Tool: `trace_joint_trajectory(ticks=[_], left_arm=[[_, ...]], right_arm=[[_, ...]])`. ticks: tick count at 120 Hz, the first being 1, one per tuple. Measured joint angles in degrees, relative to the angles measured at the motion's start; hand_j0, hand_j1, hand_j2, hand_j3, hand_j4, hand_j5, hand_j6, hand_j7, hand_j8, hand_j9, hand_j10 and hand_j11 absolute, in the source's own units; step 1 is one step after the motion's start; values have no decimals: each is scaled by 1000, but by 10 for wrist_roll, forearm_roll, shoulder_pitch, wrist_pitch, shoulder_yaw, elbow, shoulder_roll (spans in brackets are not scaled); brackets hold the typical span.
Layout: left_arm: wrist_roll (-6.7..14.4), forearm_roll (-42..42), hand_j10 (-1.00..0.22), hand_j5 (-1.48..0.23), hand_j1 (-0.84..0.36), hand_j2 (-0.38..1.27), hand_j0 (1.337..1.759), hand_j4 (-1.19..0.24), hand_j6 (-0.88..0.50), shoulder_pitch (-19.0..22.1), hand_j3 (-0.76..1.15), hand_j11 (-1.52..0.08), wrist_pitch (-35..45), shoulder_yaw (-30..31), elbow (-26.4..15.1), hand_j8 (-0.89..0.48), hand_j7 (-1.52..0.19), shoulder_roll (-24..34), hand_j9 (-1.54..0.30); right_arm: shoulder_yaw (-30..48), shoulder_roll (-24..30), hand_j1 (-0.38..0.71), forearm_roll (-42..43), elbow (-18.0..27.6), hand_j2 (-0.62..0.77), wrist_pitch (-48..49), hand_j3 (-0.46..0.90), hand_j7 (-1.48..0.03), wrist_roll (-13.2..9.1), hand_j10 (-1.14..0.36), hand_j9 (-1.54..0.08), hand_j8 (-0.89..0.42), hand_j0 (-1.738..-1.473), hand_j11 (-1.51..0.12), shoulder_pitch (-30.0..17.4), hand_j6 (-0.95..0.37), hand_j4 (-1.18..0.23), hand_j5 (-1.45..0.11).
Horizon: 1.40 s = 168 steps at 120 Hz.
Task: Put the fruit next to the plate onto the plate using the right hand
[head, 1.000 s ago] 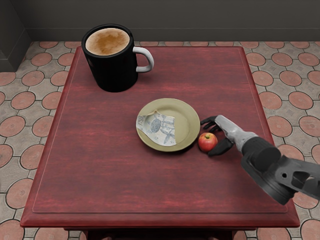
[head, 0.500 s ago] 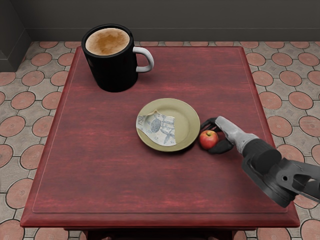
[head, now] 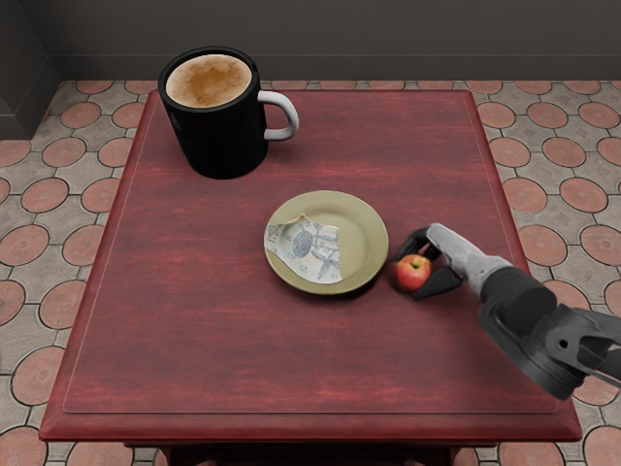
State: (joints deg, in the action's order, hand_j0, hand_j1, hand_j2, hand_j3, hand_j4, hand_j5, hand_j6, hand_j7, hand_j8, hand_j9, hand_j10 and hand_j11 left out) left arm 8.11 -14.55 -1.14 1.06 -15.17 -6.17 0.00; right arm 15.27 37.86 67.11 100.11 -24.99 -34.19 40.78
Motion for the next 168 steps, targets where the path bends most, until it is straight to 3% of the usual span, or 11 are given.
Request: trace_joint_trajectory(ticks=[1,2,5,9,10,22,48,87,127,168], left_arm=[[0,0,0,0,349,0,1658,-1,-1,0,0,0,0,0,0,-1,0,0,0],[0,0,0,0,349,0,1658,-1,-1,0,0,0,0,0,0,-1,0,0,0],[0,0,-1,0,349,0,1658,-1,-1,0,0,0,0,0,0,-1,0,0,0],[0,0,0,0,349,0,1658,-1,-1,0,0,0,0,0,0,-1,0,0,0],[0,0,-1,0,349,0,1658,-1,-1,0,0,0,0,0,0,-1,0,0,0],[0,0,0,0,349,0,1658,-1,-1,0,0,0,0,0,0,-1,0,0,0],[0,0,0,0,349,0,1658,-1,-1,0,0,0,0,-1,0,-1,0,0,0],[0,0,0,0,349,0,1658,0,-1,0,0,0,0,0,0,0,0,0,0],[0,0,0,0,349,0,1658,-1,-1,0,0,0,0,-1,0,-1,0,0,0],[0,0,0,0,349,0,1658,-1,-1,0,0,0,0,0,0,-1,0,0,0]], right_arm=[[0,0,266,1,0,251,0,0,-858,0,-370,-839,-496,-1654,-512,0,-468,-657,-804],[1,1,264,0,0,249,1,0,-859,-1,-367,-840,-497,-1654,-539,0,-469,-657,-806],[4,2,261,-2,0,246,3,0,-861,-1,-439,-850,-495,-1654,-380,0,-470,-655,-816],[7,3,257,-3,0,242,7,0,-868,-1,-452,-857,-495,-1654,-382,-1,-472,-656,-824],[7,4,257,-3,0,242,8,0,-870,-1,-505,-866,-491,-1654,-273,-1,-471,-652,-831],[16,8,244,-9,-1,229,17,0,-892,-5,-520,-899,-484,-1654,-281,-2,-472,-644,-873],[51,11,231,-14,-1,218,58,0,-949,-7,-659,-968,-463,-1653,-749,-3,-451,-638,-955],[111,10,225,-21,-1,252,125,0,-1029,-8,-760,-1061,-445,-1651,-1019,-6,-420,-601,-1071],[172,-12,167,-41,-1,164,195,-1,-1094,-8,-821,-1129,-437,-1649,-1125,3,-421,-599,-1142],[178,-61,139,-63,-4,131,208,1,-1118,-8,-841,-1157,-443,-1648,-1160,32,-415,-619,-1176]])
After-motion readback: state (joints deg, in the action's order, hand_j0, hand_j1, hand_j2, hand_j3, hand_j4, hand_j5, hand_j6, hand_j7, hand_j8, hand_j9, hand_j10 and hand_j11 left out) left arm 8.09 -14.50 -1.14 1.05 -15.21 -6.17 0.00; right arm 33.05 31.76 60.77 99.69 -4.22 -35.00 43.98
